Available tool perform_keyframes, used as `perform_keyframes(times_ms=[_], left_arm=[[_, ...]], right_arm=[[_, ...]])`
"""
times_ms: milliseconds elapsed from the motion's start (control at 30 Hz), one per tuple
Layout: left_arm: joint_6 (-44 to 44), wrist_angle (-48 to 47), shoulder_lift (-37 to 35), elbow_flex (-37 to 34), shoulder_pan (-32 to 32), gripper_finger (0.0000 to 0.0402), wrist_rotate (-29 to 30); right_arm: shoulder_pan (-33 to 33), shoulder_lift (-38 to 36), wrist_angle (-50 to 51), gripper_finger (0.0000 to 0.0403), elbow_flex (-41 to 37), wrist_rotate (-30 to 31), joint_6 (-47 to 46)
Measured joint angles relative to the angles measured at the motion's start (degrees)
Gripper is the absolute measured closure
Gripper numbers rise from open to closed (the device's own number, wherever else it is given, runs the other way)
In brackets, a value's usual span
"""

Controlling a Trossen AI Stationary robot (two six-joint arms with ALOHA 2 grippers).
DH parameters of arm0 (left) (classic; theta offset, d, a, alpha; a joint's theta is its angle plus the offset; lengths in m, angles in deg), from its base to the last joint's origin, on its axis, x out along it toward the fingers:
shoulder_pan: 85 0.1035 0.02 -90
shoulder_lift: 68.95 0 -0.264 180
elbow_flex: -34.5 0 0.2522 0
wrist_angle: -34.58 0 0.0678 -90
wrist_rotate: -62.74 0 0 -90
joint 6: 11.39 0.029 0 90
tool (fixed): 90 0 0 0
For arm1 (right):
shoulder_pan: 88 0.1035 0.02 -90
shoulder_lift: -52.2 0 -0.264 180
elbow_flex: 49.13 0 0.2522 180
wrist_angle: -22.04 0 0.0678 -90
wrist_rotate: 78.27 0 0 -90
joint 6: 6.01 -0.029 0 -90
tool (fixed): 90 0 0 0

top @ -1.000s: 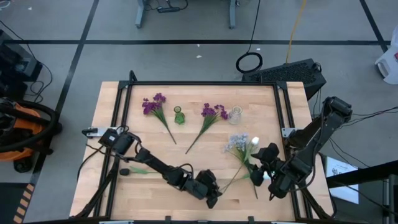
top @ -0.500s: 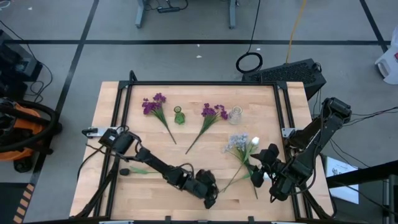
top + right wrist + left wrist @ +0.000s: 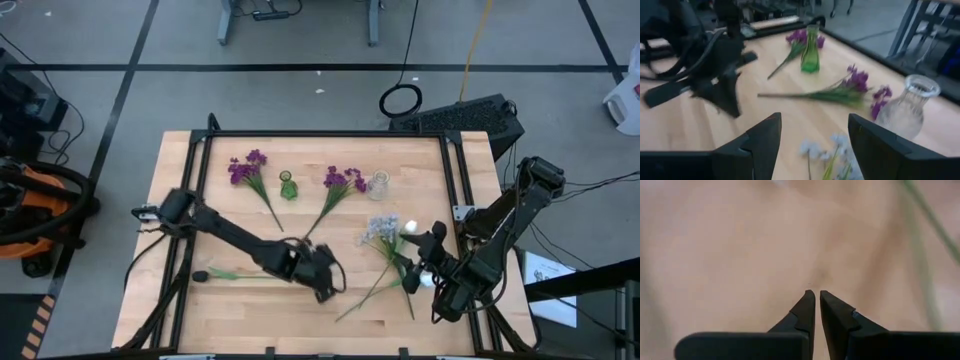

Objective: Sort flowers into vase by color
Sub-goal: Adjust the purple flowers

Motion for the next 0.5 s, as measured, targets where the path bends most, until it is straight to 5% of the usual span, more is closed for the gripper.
perform_keyframes(times_ms=[200, 500], left_arm=[[-0.15, -5.74, -0.94, 0.02, 6.49, 0.0343, 6.11], [3.51, -3.42, 3.52, 0.07, 16.96, 0.0210, 6.18]], right_arm=[[-2.00, 0.00, -0.42, 0.0181, 0.00, 3.36, 2.02], [-6.39, -1.55, -1.13, 0.0181, 0.00, 6.21, 7.42]])
